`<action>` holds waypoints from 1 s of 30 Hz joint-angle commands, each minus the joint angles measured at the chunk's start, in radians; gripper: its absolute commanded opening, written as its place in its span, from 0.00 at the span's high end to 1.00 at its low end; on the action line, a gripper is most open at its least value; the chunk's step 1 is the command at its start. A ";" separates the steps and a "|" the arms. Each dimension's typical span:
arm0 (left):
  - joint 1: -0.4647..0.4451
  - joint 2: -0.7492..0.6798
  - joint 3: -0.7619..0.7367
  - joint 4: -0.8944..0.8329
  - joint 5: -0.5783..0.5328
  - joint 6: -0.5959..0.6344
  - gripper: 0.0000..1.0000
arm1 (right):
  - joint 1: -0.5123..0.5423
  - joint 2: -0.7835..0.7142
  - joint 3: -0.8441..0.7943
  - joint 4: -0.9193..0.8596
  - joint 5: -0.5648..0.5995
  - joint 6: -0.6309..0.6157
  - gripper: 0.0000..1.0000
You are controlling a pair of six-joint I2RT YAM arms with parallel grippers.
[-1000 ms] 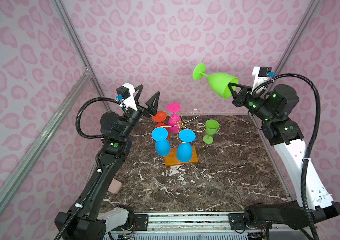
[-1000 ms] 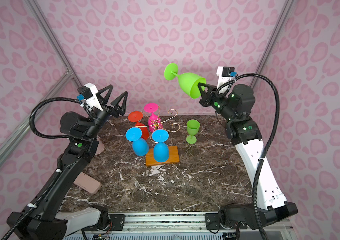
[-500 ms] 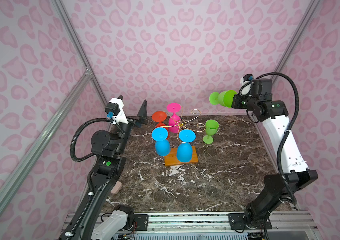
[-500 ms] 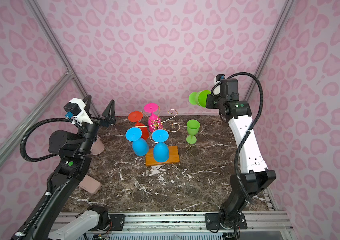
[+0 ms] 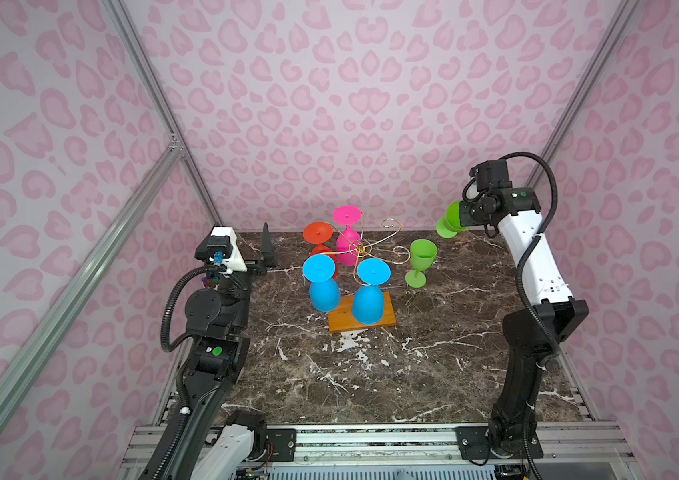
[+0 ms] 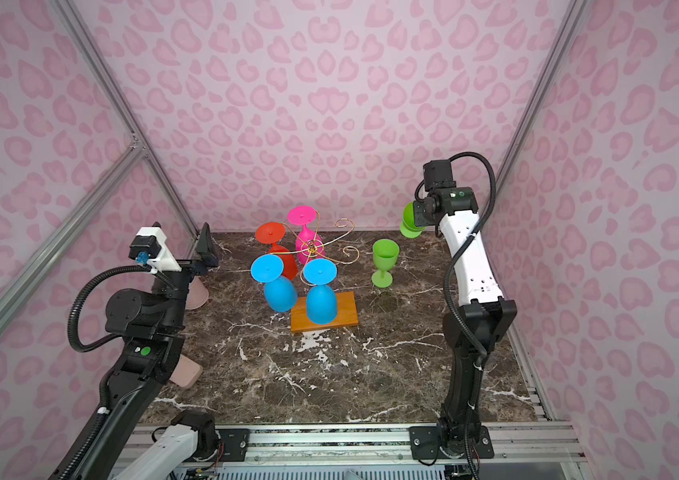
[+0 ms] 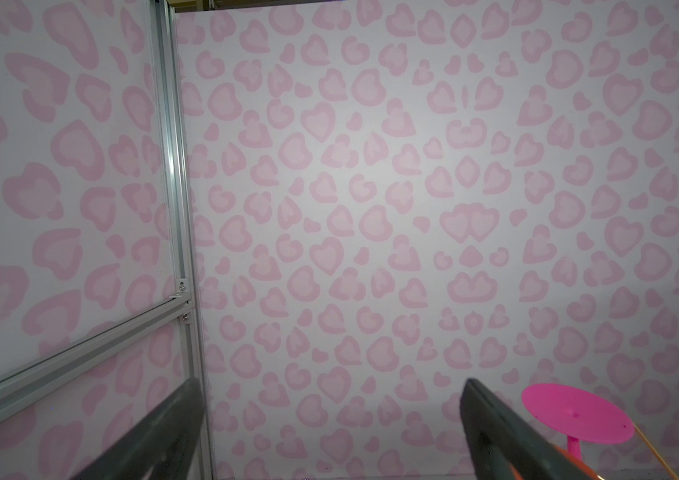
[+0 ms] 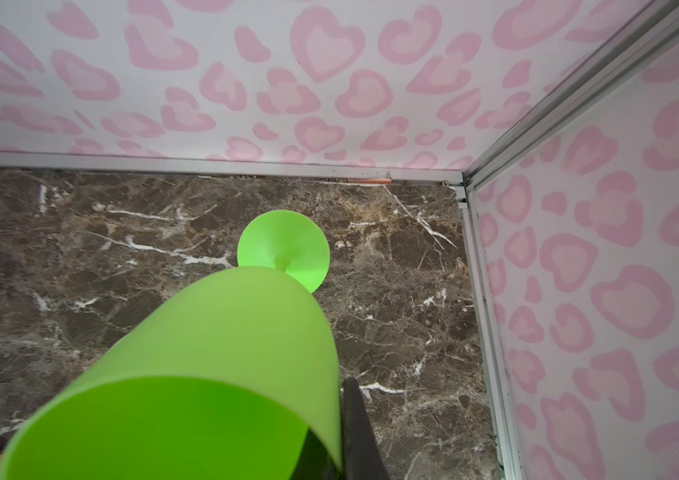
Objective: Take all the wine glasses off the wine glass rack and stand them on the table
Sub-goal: 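Lower the green glass upright beside the other green glass and release it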
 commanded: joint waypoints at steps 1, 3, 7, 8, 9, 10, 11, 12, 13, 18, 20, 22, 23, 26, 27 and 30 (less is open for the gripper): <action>0.013 -0.023 -0.024 0.058 -0.013 0.014 0.03 | -0.007 0.062 0.046 -0.078 0.026 -0.009 1.00; 0.017 -0.034 -0.031 0.059 -0.016 0.017 0.03 | -0.015 0.086 0.048 -0.069 0.022 -0.006 1.00; 0.020 -0.047 -0.042 0.060 -0.012 0.017 0.03 | -0.028 0.153 0.096 -0.099 0.000 -0.004 1.00; 0.022 -0.046 -0.043 0.059 -0.011 0.016 0.03 | -0.031 0.167 0.100 -0.104 -0.006 -0.006 1.00; 0.023 -0.045 -0.042 0.058 -0.009 0.015 0.03 | -0.033 0.177 0.100 -0.105 -0.013 -0.006 1.00; 0.024 -0.044 -0.042 0.055 -0.008 0.014 0.03 | -0.036 0.187 0.100 -0.110 -0.019 -0.007 1.00; 0.025 -0.044 -0.042 0.056 -0.006 0.013 0.03 | -0.040 0.198 0.102 -0.116 -0.028 -0.009 1.00; 0.026 -0.045 -0.042 0.056 -0.004 0.013 0.03 | -0.045 0.206 0.102 -0.122 -0.036 -0.010 1.00; 0.026 -0.044 -0.042 0.056 -0.004 0.011 0.03 | -0.048 0.212 0.101 -0.127 -0.045 -0.012 1.00; 0.028 -0.039 -0.042 0.053 0.003 0.002 0.03 | -0.067 0.248 0.099 -0.127 -0.068 -0.012 1.00; 0.029 -0.037 -0.042 0.051 0.004 -0.001 0.03 | -0.070 0.257 0.102 -0.125 -0.068 -0.012 1.00; 0.030 -0.038 -0.043 0.049 0.006 -0.002 0.03 | -0.070 0.267 0.106 -0.126 -0.071 -0.014 1.00; 0.030 -0.036 -0.043 0.049 0.007 -0.003 0.03 | -0.070 0.274 0.110 -0.128 -0.072 -0.014 1.00; 0.031 -0.035 -0.043 0.050 0.007 -0.007 0.03 | -0.069 0.291 0.113 -0.126 -0.069 -0.015 1.00; 0.031 -0.036 -0.043 0.051 0.008 -0.007 0.03 | -0.069 0.297 0.113 -0.126 -0.068 -0.015 1.00; 0.034 -0.037 -0.043 0.049 0.008 -0.007 0.03 | -0.071 0.308 0.113 -0.124 -0.071 -0.015 1.00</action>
